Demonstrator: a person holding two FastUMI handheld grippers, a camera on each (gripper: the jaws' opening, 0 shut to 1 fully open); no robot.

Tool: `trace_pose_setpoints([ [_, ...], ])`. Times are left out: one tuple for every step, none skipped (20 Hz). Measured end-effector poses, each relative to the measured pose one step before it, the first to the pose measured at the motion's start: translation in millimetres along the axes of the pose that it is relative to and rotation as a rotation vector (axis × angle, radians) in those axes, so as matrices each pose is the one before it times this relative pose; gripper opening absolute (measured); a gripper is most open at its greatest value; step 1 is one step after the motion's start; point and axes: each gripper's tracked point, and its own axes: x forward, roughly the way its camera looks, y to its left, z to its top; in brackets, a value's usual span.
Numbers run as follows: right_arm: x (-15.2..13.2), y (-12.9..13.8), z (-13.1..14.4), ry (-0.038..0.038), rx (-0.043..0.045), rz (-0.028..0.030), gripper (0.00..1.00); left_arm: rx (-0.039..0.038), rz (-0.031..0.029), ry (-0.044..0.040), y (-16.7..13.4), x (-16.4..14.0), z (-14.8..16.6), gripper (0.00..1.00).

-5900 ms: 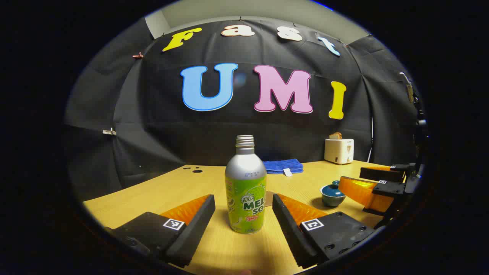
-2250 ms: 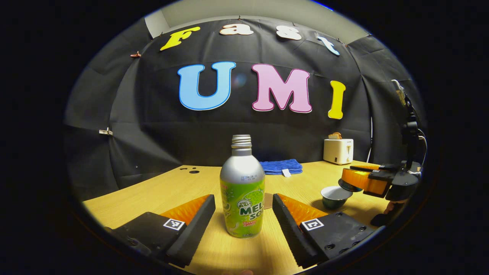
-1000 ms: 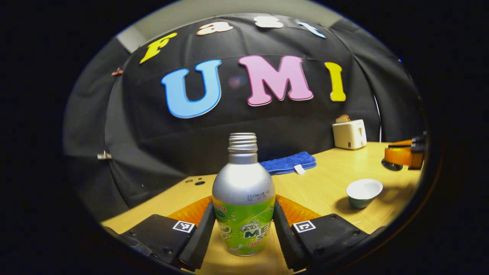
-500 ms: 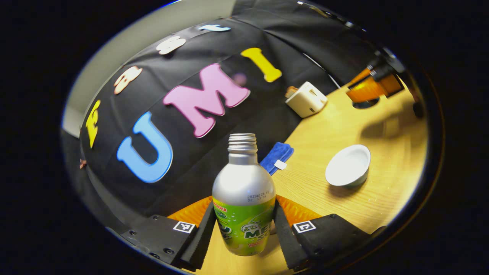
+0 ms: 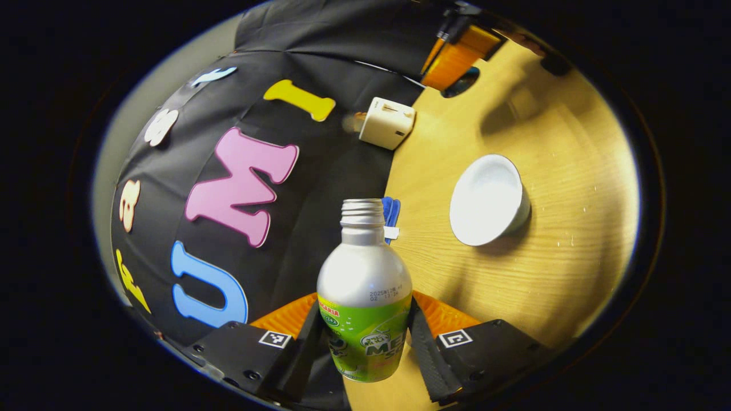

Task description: Open the teacup lid with one hand, grasp the water bottle and pour water into the teacup with the other hand; after pouring, place the water bottle on the coaster and then close the teacup lid.

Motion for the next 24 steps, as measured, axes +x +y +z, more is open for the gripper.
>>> trace_pose_setpoints([
  [0.73,0.58,-0.36,0.00033,0.00014,0.00319,0.27,0.03047,-0.00542,-0.00164,-0.68,1.66,1.31,0.78],
  [-0.93,0.26,0.02,-0.00004,0.00007,0.00097,0.27,0.02489,-0.00978,0.00155,-1.22,2.14,-1.34,0.78],
  [0.3,-0.12,0.38,0.0,-0.00003,0.00016,0.27,0.02387,-0.00722,0.00273,-1.05,1.78,-0.34,0.78],
  [-0.2,-0.29,-0.13,-0.0001,-0.00001,-0.00005,0.27,0.02373,-0.00794,0.00525,-0.68,1.45,0.9,0.78],
  [0.29,0.42,0.09,0.00009,-0.00007,0.0001,0.27,0.02669,-0.00882,0.00487,-2.74,-2.01,-1.03,0.78],
  [-0.01,0.14,-0.02,0.0,-0.00003,0.00004,0.27,0.02831,-0.00492,0.00227,-1.42,0.64,0.55,0.79],
  [-0.07,-0.28,0.05,-0.00005,0.00001,0.00013,0.27,0.02674,-0.003,0.00251,0.62,0.51,0.49,0.78],
  [-0.02,0.11,0.02,-0.00003,-0.00004,-0.00004,0.27,0.02472,-0.00546,0.00328,-1.52,0.15,0.8,0.78],
  [0.38,-0.07,-0.09,0.0,0.00001,0.00004,0.27,0.02362,-0.00339,0.0003,-0.43,-0.18,0.87,0.78],
  [-0.18,-0.3,0.19,-0.00008,0.00004,-0.00004,0.27,0.02374,-0.00307,0.00018,1.92,1.22,1.1,0.78],
  [-0.29,0.25,-0.08,0.00006,0.0,0.00002,0.27,0.02409,-0.00445,-0.00117,0.93,0.99,1.91,0.78],
  [-0.09,-0.07,-0.15,-0.00003,-0.00007,0.00002,0.27,0.0197,-0.00563,-0.00223,1.07,0.66,0.38,0.78],
  [0.43,0.11,0.05,0.0002,0.00003,0.00003,0.27,0.02164,-0.01079,-0.00678,-1.31,0.76,2.47,0.78],
  [-0.07,-0.07,0.31,-0.00012,-0.00005,0.0001,0.27,0.02341,-0.0074,-0.00536,-1.06,-0.23,0.76,0.78],
  [0.16,-0.19,-0.4,0.00015,0.00006,0.00001,0.27,0.02423,-0.00562,-0.00221,-0.53,0.33,2.19,0.78],
  [-0.39,-0.13,0.22,-0.00001,0.00003,0.00006,0.27,0.02022,-0.00375,-0.00317,0.14,0.11,1.18,0.8],
  [-0.08,0.58,0.02,0.00005,0.00002,0.00007,0.27,0.01639,-0.0058,-0.00092,-0.49,0.13,1.64,0.78],
  [0.07,0.1,-0.26,0.0,0.00004,0.00004,0.27,0.01759,-0.00569,0.00156,-0.02,-1.58,-0.16,0.78],
  [0.17,-0.1,0.3,0.0,0.00001,0.00013,0.27,0.02243,-0.00348,0.00085,-0.39,-0.21,0.29,0.78],
  [0.14,-0.14,0.01,0.00011,0.00006,-0.00007,0.27,0.02396,0.00178,0.00067,2.28,0.31,-0.27,0.78],
  [-0.01,-0.01,0.04,0.00001,-0.00008,0.00013,0.27,0.01591,0.00512,0.00115,1.08,0.31,-0.13,0.78],
  [-0.29,-0.03,0.15,0.00009,0.00005,-0.00002,0.27,0.00856,-0.00271,0.00117,0.15,0.03,-1.44,0.78],
  [0.08,0.07,-0.18,-0.00009,-0.00004,0.00011,0.27,0.01082,-0.00083,0.00217,0.61,0.53,0.09,0.78],
  [-0.1,0.11,0.2,-0.00006,-0.00004,0.00016,0.27,0.01207,-0.00205,0.00357,1.7,-0.17,-1.13,0.78],
])
